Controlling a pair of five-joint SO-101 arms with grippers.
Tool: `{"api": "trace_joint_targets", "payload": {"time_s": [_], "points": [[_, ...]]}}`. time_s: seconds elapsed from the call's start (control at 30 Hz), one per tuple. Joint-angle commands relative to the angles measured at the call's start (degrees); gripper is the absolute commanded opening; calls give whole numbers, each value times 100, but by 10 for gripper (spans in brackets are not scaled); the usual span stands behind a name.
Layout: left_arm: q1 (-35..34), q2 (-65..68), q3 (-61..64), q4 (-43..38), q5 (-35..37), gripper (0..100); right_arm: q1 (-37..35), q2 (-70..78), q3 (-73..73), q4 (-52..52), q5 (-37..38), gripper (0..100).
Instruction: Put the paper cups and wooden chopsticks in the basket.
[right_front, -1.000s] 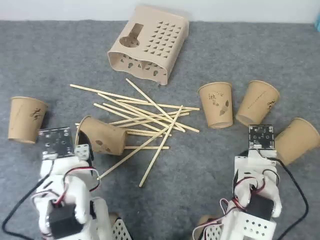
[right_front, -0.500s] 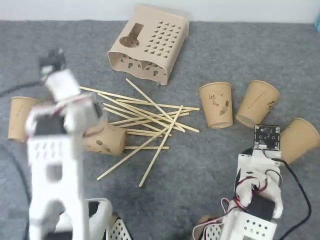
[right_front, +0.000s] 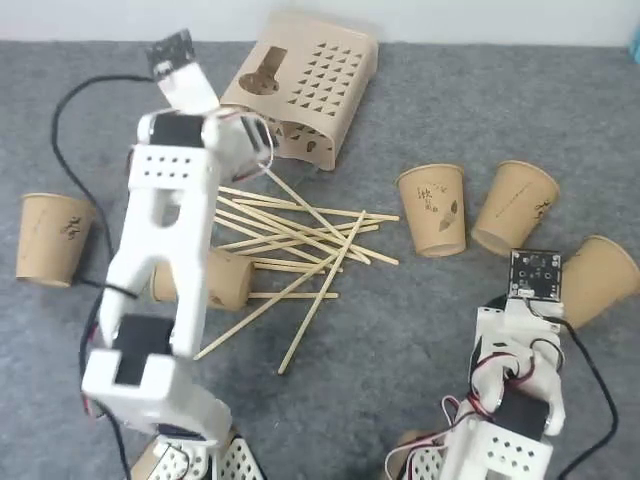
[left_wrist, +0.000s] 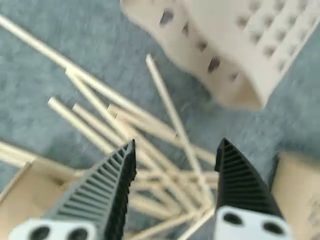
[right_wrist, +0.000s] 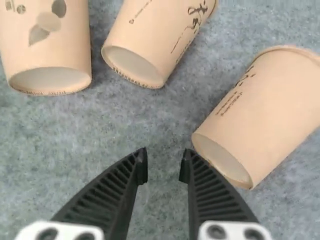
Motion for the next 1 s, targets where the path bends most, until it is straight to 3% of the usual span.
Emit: {"api": "trace_joint_targets", "payload": {"time_s": [0.0, 0.53, 0.8, 0.97], "points": [[26, 607, -998, -492, 527, 255, 66, -13, -62, -154, -35, 127], [-229, 2892, -2070, -2875, 1143, 256, -66, -31, -35, -154, 88, 127], [-105, 3613, -2237, -4668, 3174, 254, -101, -31, -26, -154, 88, 126], [-62, 3930, -2316, -4967, 3288, 254, -101, -57, -26, -154, 88, 125]]}}
